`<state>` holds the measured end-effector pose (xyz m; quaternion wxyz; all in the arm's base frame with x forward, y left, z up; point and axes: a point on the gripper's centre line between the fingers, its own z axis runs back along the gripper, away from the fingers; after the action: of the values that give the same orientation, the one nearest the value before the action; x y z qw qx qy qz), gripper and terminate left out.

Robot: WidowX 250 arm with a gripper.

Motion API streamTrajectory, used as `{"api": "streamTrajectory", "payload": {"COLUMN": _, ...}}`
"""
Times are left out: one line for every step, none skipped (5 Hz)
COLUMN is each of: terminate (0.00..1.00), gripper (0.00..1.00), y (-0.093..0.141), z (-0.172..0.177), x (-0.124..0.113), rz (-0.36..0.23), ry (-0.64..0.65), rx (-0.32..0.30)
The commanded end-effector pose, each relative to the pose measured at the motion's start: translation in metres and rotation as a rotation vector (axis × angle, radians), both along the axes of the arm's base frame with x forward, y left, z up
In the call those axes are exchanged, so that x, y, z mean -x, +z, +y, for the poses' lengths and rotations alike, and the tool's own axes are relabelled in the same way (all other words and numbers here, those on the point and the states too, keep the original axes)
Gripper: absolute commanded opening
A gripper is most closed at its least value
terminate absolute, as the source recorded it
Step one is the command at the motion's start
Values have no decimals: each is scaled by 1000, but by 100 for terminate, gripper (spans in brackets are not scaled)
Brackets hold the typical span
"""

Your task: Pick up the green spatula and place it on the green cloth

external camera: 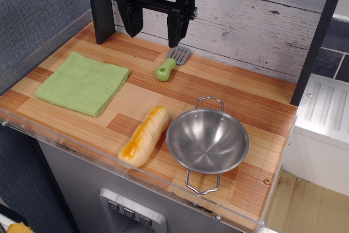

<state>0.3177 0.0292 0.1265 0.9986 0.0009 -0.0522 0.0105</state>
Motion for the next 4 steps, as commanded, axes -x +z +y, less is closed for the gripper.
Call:
{"api": "streamTrajectory", "payload": {"terminate": 0, "gripper": 100, "y": 0, "z": 0, "x": 0, "rz": 0, "ry": 0, "rx": 0}}
{"api": "streamTrajectory", "payload": {"terminate": 0, "gripper": 100, "y": -17, "z": 18, "x": -19, "rz": 41, "ry": 56, "rx": 9}}
{"api": "streamTrajectory", "payload": {"terminate": 0, "gripper": 100, "y": -35, "z": 35, "x": -39, "rz": 30, "ry": 110, "rx": 8}}
{"api": "streamTrajectory", "payload": {"terminate": 0, "gripper": 100, "y": -55, "z": 46, "x": -57, "rz": -56, "ry": 162, "rx": -14}}
